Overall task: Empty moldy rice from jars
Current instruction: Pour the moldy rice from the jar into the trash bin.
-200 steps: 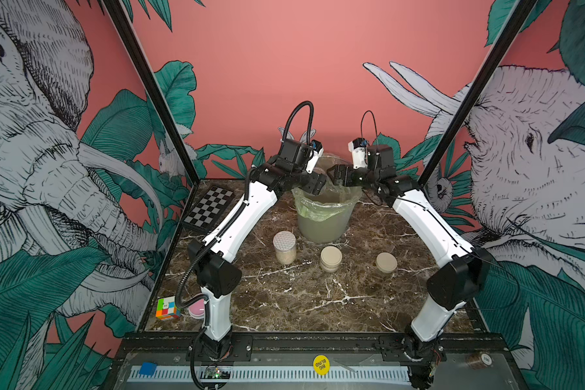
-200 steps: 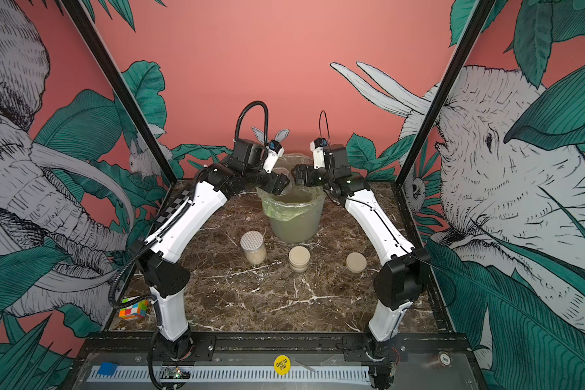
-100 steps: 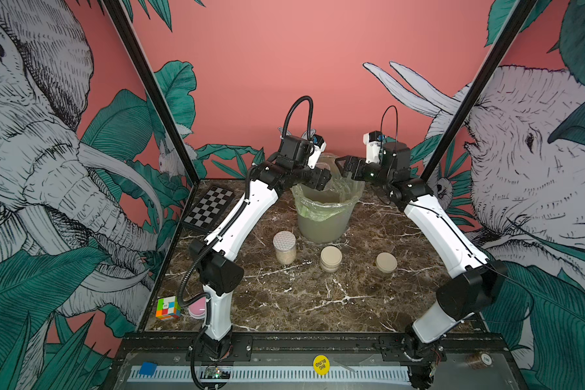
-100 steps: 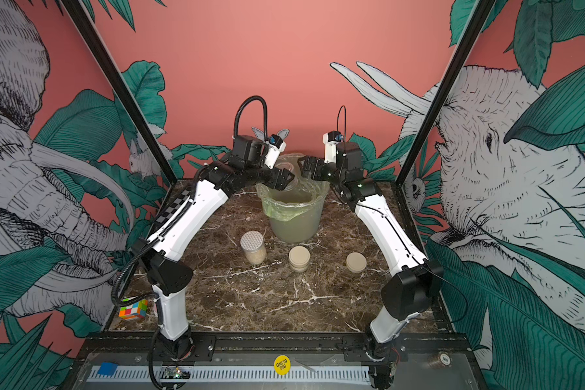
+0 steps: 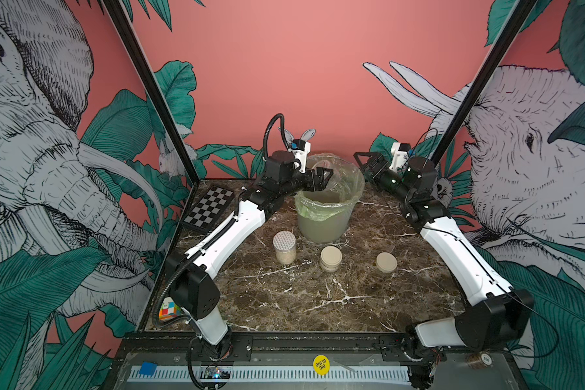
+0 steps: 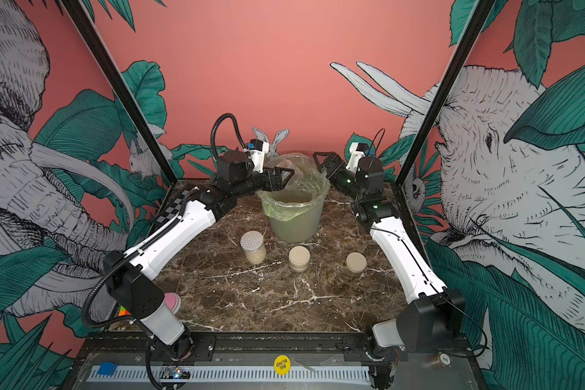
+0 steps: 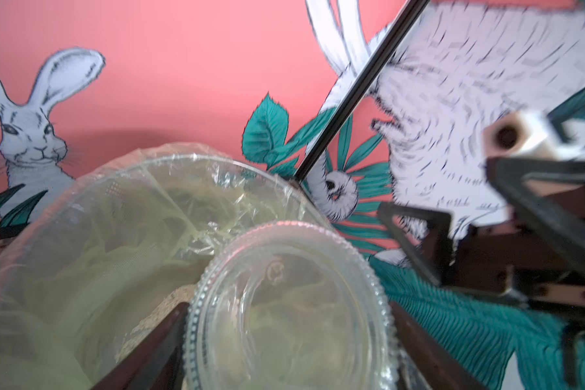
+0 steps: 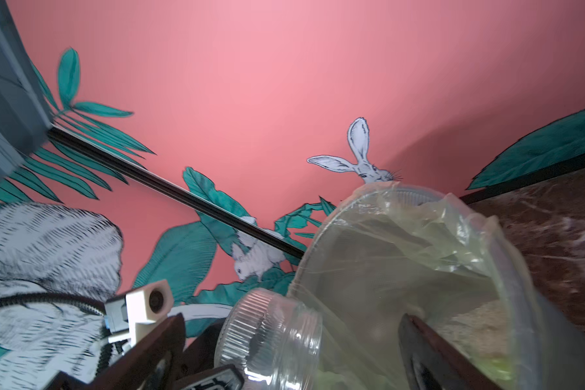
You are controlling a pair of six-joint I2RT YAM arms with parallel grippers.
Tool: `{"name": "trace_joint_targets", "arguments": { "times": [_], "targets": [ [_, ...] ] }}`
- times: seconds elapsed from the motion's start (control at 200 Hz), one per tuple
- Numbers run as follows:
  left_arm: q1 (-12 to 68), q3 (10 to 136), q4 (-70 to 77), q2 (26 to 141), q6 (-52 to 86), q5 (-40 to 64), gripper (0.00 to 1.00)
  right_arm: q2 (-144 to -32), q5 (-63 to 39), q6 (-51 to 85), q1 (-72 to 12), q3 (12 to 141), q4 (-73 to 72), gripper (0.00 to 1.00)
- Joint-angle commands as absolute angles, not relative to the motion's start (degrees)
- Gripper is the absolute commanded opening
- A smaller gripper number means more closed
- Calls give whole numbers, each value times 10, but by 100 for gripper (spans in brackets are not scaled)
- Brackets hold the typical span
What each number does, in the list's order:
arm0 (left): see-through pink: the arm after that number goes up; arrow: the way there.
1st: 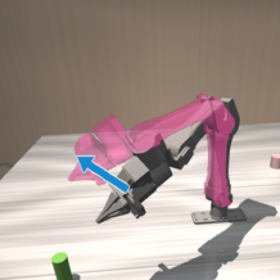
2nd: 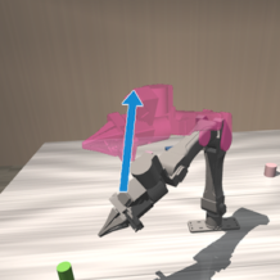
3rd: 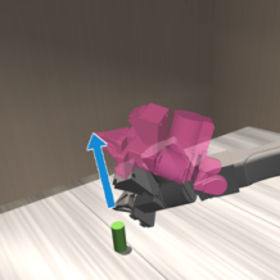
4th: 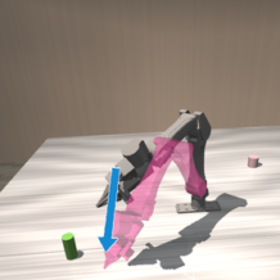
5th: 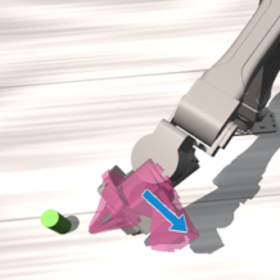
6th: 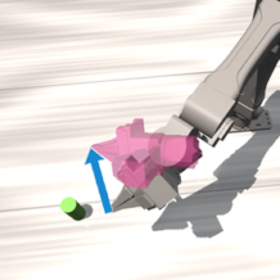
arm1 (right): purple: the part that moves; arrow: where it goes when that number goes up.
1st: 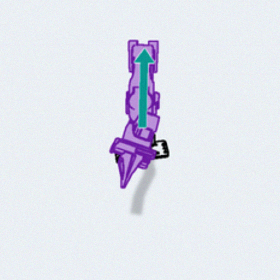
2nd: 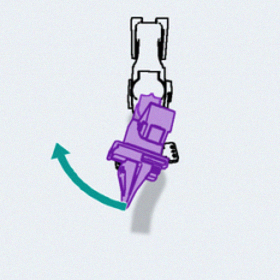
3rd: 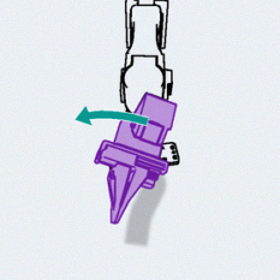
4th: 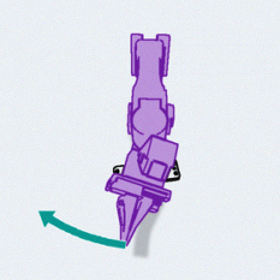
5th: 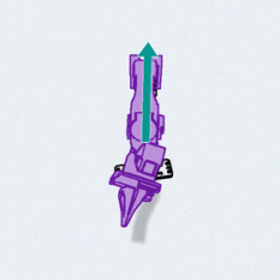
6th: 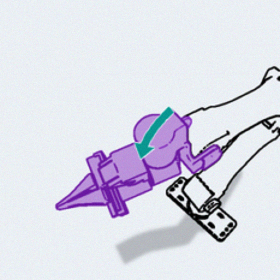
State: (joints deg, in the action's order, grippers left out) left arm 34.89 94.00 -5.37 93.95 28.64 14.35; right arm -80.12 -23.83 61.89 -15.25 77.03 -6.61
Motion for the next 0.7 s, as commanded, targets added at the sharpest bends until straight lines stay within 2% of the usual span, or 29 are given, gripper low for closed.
{"name": "trace_joint_targets", "arguments": {
  "times": [0.0, 0.145, 0.41, 0.695],
  "targets": [
    [346, 908, 122, 886, 373, 123, 0, -798, -272, 772, -157, 724, -201, 98],
    [352, 856, 222, 873, 423, 92, 0, -792, -281, 824, -171, 705, -247, 99],
    [367, 759, 392, 861, 484, 34, 0, -806, -231, 896, -222, 672, -352, 99],
    [368, 744, 437, 867, 497, 31, 0, -855, -210, 923, -260, 688, -406, 99]
  ]
}}
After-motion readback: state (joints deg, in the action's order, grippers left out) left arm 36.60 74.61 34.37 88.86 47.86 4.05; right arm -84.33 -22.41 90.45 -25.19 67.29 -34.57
